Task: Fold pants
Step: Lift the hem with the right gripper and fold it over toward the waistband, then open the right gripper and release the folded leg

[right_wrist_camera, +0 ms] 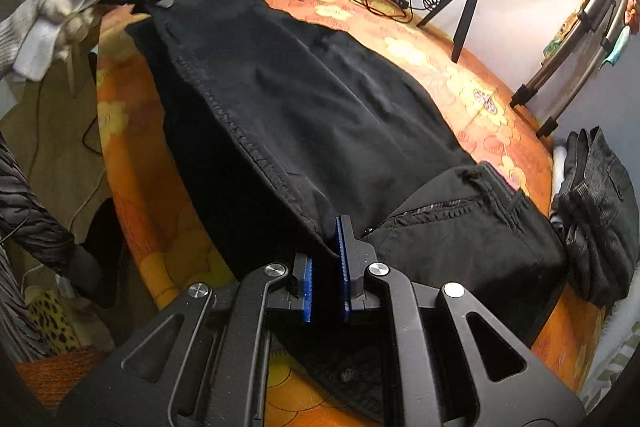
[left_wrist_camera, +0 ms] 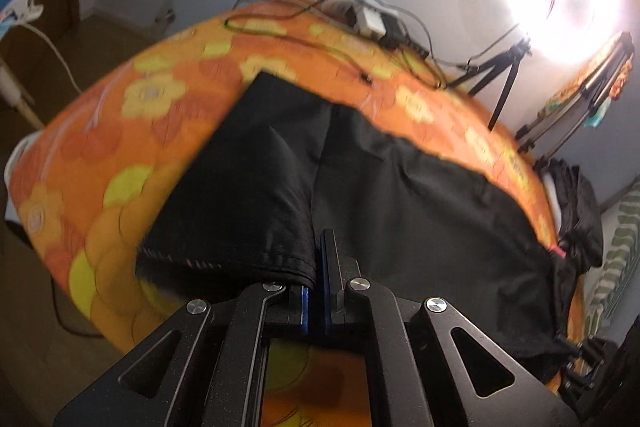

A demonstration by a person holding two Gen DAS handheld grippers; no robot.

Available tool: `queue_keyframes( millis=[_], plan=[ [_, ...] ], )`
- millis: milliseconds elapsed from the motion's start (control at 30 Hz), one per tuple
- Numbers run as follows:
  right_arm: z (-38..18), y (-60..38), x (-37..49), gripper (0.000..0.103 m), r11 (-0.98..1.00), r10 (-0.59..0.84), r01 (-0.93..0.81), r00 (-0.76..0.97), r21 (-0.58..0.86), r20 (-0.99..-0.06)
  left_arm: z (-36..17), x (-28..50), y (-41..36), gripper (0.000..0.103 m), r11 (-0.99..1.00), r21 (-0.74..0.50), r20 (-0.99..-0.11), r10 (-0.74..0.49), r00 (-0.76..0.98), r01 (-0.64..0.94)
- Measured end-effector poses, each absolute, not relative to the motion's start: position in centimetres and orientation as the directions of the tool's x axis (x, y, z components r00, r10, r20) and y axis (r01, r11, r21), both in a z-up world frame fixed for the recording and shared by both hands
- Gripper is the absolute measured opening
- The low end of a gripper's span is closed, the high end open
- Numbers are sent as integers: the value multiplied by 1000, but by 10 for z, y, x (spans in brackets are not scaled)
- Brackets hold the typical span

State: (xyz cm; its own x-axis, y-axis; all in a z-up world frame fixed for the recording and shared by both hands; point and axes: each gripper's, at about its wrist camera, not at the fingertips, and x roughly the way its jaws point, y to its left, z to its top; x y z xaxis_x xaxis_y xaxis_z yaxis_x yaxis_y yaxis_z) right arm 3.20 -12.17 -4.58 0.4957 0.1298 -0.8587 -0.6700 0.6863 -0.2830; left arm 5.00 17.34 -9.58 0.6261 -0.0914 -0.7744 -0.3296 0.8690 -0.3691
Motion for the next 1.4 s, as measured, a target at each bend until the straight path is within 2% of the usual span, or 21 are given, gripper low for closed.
queue_keyframes(
  millis=[433,533,567,667,733,767,800,867,967,1167,1400],
  plan=[
    [-57,-122,31,11,725,98,-632,488,-274,-867,-103,46,170,4,911,-293,-784,-55,619,-290],
    [-55,-125,30,13,739,106,-623,482,-256,-870,-105,42,170,5,915,-293,-790,-68,609,-278],
    [-54,-127,29,14,746,109,-619,478,-246,-871,-105,41,170,9,915,-298,-794,-79,603,-272],
    [-47,-136,25,23,768,137,-608,464,-202,-875,-103,33,171,19,921,-291,-804,-88,589,-259],
    [-38,-147,20,32,782,173,-605,443,-151,-879,-98,27,173,21,926,-278,-803,-78,591,-256],
    [-34,-151,17,40,786,189,-604,438,-132,-879,-96,24,174,24,926,-277,-802,-76,593,-256],
    [-29,-155,14,57,792,198,-597,443,-124,-874,-94,22,175,26,925,-279,-800,-76,595,-258],
    [-13,-172,8,66,815,215,-568,480,-115,-850,-88,15,179,28,917,-293,-793,-74,605,-271],
    [8,-197,8,67,857,246,-512,494,-50,-834,-74,9,175,28,916,-306,-771,-79,631,-260],
    [33,-234,49,67,952,180,-306,557,2,-811,-56,24,128,28,934,-331,-746,-173,643,-133],
    [28,-229,119,67,985,166,-124,491,119,-855,-55,49,65,28,936,-351,-745,-282,605,4]
  ],
)
